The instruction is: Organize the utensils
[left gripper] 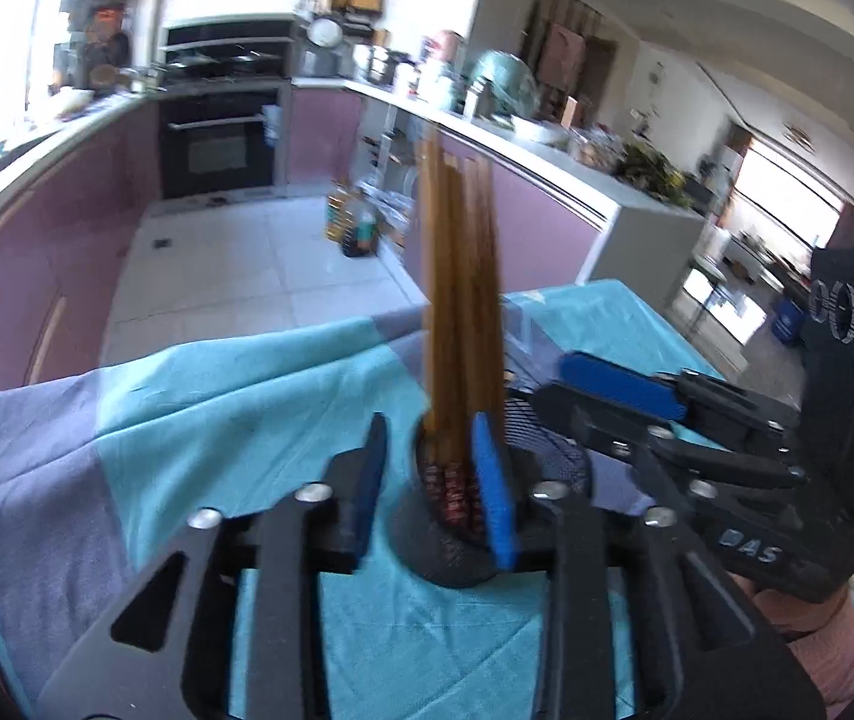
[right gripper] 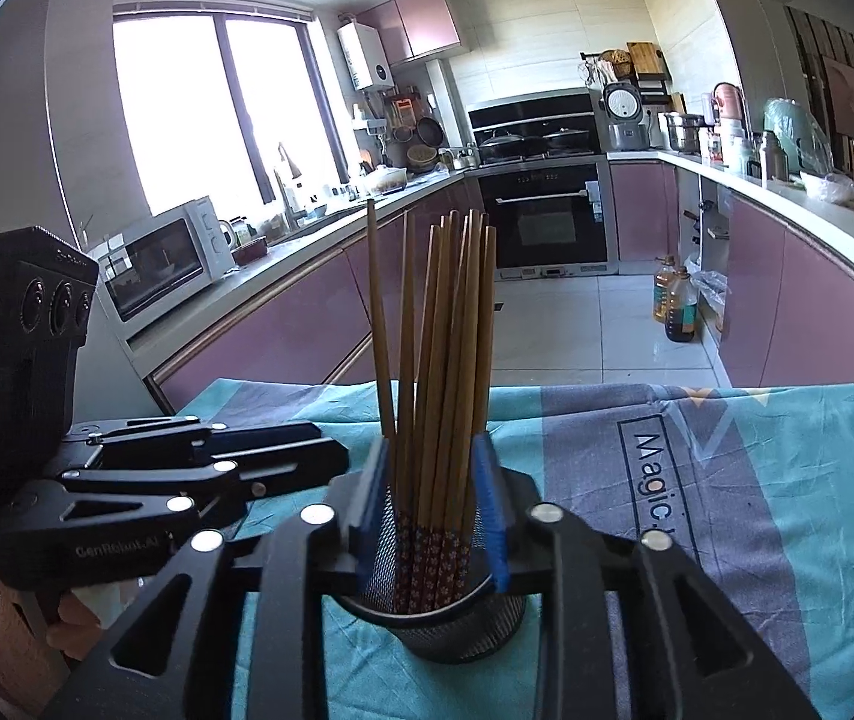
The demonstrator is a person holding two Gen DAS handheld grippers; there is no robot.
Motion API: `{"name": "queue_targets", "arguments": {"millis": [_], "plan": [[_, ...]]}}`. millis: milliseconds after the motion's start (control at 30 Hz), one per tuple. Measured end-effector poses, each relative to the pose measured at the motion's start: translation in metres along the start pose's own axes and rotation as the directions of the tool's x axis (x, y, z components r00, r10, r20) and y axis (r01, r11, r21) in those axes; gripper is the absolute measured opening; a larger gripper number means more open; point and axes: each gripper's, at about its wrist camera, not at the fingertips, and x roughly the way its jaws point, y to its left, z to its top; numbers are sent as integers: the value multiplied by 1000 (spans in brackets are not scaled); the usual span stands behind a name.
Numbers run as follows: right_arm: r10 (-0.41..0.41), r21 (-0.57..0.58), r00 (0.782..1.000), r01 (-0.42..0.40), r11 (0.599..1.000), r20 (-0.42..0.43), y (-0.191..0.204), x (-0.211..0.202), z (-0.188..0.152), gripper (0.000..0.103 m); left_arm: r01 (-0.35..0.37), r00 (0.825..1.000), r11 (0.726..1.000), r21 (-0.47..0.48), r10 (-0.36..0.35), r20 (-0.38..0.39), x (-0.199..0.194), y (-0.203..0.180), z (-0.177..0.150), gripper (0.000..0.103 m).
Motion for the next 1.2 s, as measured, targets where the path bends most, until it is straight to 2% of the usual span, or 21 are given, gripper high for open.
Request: {"name": "queue_targets", "arguments": {"millis": [33,67,200,267,400,467,700,800,867,933,1033,1200], "plan": [[-6,-8,1000,7,1000,9,3,-3,-1,42,-29,999,1000,-6,30,24,-5,3,-3,52],[-14,-14,1000,15,1000,21,5,-7,-2,51,-53,998,999,-13,54,45,-10,6,-7,57],[-53,-36,997,55,998,63,9,-19,-6,72,-170,973,984,-53,176,147,-37,18,-19,88],[-79,-44,993,83,996,88,12,-25,-11,89,-219,953,973,-77,231,197,-52,24,-27,94],[-120,-68,985,129,989,124,19,-34,-19,97,-296,917,951,-86,308,255,-75,29,-43,97],[-127,-68,982,137,988,139,22,-40,-23,97,-318,905,944,-91,331,266,-83,29,-48,97],[-147,-70,974,161,984,173,30,-49,-32,97,-384,849,913,-138,408,336,-121,31,-72,97],[-157,-73,968,174,982,195,35,-54,-36,97,-404,834,905,-138,425,352,-132,28,-80,97],[-162,-71,965,180,981,205,37,-57,-36,97,-406,831,904,-131,425,359,-135,25,-82,97],[-160,-73,964,179,981,212,38,-59,-38,97,-423,818,897,-131,440,370,-138,21,-87,97],[-165,-85,960,188,979,227,42,-62,-41,97,-433,810,892,-128,448,379,-141,15,-90,97],[-157,-91,955,185,979,250,46,-67,-43,97,-431,808,893,-130,446,385,-145,13,-93,97]]}}
